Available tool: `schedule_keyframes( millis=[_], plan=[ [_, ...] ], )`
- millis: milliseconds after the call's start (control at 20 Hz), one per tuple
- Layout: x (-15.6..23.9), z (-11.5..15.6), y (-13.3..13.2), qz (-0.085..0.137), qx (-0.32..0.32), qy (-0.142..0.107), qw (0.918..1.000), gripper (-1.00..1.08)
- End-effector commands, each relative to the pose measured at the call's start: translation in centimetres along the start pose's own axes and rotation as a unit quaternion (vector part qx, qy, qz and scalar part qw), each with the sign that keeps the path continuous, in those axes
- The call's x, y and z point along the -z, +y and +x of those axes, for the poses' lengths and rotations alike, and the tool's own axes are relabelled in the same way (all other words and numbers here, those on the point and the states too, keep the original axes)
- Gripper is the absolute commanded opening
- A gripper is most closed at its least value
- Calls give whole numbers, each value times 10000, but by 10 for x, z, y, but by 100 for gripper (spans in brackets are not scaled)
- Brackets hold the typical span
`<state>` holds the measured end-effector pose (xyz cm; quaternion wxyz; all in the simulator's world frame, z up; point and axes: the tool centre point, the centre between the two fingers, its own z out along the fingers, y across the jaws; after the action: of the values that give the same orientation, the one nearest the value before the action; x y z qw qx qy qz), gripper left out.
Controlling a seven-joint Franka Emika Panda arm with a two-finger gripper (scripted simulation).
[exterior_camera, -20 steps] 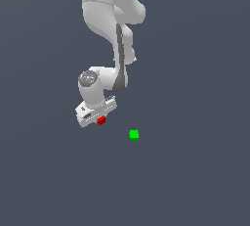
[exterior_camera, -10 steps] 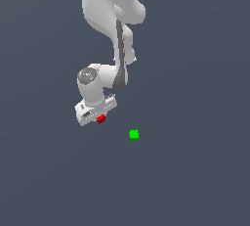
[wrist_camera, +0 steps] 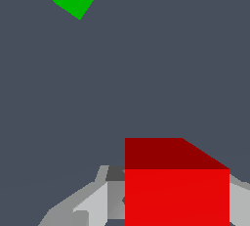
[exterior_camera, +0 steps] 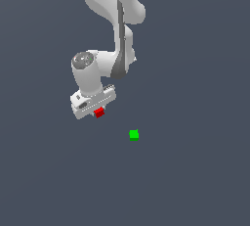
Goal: Stack the red cube on top of the green cube.
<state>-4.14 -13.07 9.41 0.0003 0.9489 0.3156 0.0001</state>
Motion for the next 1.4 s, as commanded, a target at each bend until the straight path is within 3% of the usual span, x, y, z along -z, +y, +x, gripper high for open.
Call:
schedule_keyframes(
  millis=[0,450,700,1350],
  plan=[
    [13,0,0,2,0,-1,10000,-100],
    [24,2,0,-1,1,3,10000,-100],
    [19,16,-8,-1,1,3,10000,-100],
    [-14,118,-58,2,-1,4,10000,-100]
  ],
)
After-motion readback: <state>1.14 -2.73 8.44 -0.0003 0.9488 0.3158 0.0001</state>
